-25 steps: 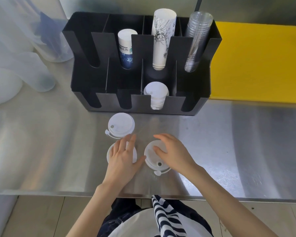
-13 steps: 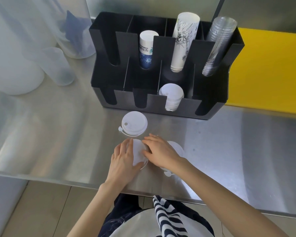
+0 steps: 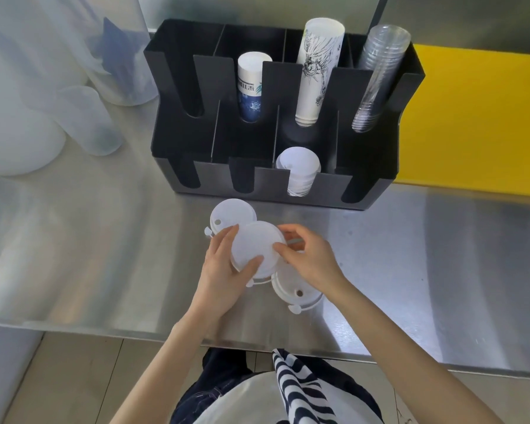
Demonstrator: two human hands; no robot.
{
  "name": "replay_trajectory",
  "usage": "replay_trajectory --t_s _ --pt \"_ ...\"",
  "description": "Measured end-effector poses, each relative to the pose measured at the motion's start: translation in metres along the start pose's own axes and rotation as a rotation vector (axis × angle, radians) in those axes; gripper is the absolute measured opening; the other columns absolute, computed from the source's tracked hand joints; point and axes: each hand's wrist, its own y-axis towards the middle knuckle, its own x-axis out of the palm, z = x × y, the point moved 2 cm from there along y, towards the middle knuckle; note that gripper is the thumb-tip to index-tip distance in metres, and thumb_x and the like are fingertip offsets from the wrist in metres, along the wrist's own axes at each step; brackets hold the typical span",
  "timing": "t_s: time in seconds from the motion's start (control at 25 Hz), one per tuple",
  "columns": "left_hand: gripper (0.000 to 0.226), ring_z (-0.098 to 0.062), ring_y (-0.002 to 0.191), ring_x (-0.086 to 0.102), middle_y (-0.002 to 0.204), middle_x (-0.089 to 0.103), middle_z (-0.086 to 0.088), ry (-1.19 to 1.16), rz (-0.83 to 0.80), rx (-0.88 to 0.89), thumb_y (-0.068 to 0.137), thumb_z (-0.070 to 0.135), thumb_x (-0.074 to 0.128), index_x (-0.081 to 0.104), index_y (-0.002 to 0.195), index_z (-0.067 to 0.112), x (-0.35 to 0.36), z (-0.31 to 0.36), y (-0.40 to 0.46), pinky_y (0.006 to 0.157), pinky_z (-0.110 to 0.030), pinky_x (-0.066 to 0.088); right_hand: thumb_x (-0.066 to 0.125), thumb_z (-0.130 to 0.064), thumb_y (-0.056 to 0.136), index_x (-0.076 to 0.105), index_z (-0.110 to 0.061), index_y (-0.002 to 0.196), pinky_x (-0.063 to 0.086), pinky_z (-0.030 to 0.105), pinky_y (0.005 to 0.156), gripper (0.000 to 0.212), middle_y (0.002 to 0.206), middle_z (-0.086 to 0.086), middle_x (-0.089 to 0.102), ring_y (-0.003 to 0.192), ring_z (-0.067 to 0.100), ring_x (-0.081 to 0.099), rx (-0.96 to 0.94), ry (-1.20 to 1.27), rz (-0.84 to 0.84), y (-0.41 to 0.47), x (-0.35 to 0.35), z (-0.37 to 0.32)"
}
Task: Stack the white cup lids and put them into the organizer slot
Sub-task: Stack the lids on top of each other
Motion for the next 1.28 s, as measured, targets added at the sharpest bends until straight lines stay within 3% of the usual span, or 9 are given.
replay_trajectory --t_s 0.12,0.2,0.32,0.44,0.56,0.64,0.8,1.28 --pt "0.032 -0.016 0.100 0.058 0.118 0.063 -0.006 -0.249 0.008 -0.179 0.085 0.017 0.055 0.054 0.117 0.018 0.002 0.003 0.001 0.088 -0.028 0.041 0.064 -0.022 0.080 0.061 -0.020 0.103 0.049 0.027 0.080 0.023 0.093 -0.008 0.061 0.079 0.005 0.057 0.038 0.007 0.009 -0.002 -0.018 0.010" --pt "0.025 -0.018 0.098 0.062 0.107 0.069 -0.006 -0.199 -0.020 -0.172 0.085 0.015 0.054 0.059 0.109 0.019 0.009 0.008 0.000 0.089 -0.032 0.045 0.063 -0.022 0.081 0.062 -0.022 0.101 0.046 0.019 0.077 0.020 0.090 -0.012 0.061 0.076 -0.001 0.056 0.053 0.003 0.027 -0.005 -0.026 0.019" --pt "0.021 -0.018 0.096 0.062 0.109 0.067 -0.006 -0.192 -0.063 -0.165 0.084 0.014 0.055 0.061 0.102 0.023 0.022 0.013 -0.006 0.093 -0.037 0.046 0.063 -0.021 0.081 0.063 -0.026 0.096 0.043 0.005 0.066 0.016 0.083 -0.022 0.058 0.074 -0.007 0.055 0.076 0.005 0.051 -0.011 -0.035 0.030" --pt "0.021 -0.010 0.087 0.061 0.112 0.064 -0.004 -0.161 -0.083 -0.159 0.084 0.016 0.056 0.059 0.100 0.028 0.034 0.010 -0.011 0.084 -0.025 0.043 0.063 -0.019 0.081 0.063 -0.024 0.098 0.039 -0.005 0.060 0.017 0.081 -0.027 0.055 0.073 -0.008 0.054 0.088 -0.018 0.064 -0.017 -0.040 0.042" --pt "0.024 0.004 0.078 0.056 0.109 0.062 0.000 -0.101 -0.110 -0.134 0.083 0.017 0.057 0.059 0.106 0.026 0.044 0.006 -0.017 0.068 -0.001 0.037 0.062 -0.016 0.081 0.064 -0.021 0.097 0.035 -0.008 0.059 0.017 0.082 -0.023 0.057 0.073 -0.009 0.053 0.103 0.002 0.077 -0.022 -0.042 0.052" --pt "0.025 0.004 0.079 0.055 0.109 0.060 0.002 -0.077 -0.111 -0.134 0.083 0.015 0.057 0.058 0.107 0.024 0.049 0.002 -0.019 0.061 0.006 0.034 0.062 -0.016 0.081 0.064 -0.020 0.098 0.034 -0.009 0.058 0.018 0.085 -0.018 0.059 0.074 -0.010 0.053 0.107 0.000 0.071 -0.023 -0.040 0.057" --pt "0.027 -0.007 0.085 0.058 0.109 0.057 0.003 -0.064 -0.108 -0.136 0.083 0.013 0.056 0.057 0.109 0.022 0.053 -0.003 -0.020 0.062 0.006 0.036 0.062 -0.014 0.081 0.064 -0.018 0.100 0.034 -0.009 0.060 0.020 0.089 -0.013 0.060 0.074 -0.012 0.052 0.099 0.006 0.079 -0.023 -0.036 0.063" --pt "0.030 -0.010 0.087 0.055 0.111 0.058 -0.006 0.037 -0.097 -0.052 0.086 0.012 0.051 0.055 0.116 0.017 0.054 -0.003 -0.013 0.065 0.009 0.031 0.059 -0.014 0.083 0.065 -0.016 0.103 0.035 -0.009 0.065 0.021 0.100 -0.003 0.067 0.086 0.008 0.059 0.088 0.025 0.144 -0.024 -0.026 0.065"
